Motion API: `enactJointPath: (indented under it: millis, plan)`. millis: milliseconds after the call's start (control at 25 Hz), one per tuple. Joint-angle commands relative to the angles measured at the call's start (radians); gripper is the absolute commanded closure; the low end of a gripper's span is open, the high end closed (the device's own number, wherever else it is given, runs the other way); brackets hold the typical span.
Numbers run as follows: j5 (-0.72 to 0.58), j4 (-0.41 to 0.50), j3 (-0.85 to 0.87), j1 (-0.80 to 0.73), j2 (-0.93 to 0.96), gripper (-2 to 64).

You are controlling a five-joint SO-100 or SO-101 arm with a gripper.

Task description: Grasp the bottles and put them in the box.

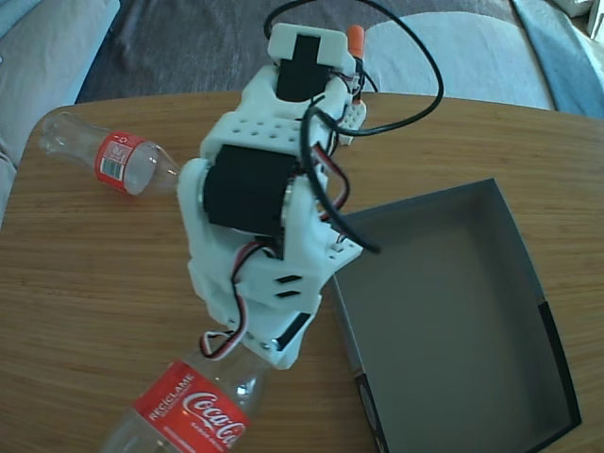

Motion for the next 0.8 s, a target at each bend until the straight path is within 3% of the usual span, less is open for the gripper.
enactJointPath:
  millis: [0,440,760]
  plan:
    - [-0.014,0.066,0.017,-0.069,0.146,61.7]
    - [-0.014,0.066,0.252,-0.351,0.351,61.7]
    - [-0.040,0.064,0.522,-0.448,0.476,61.7]
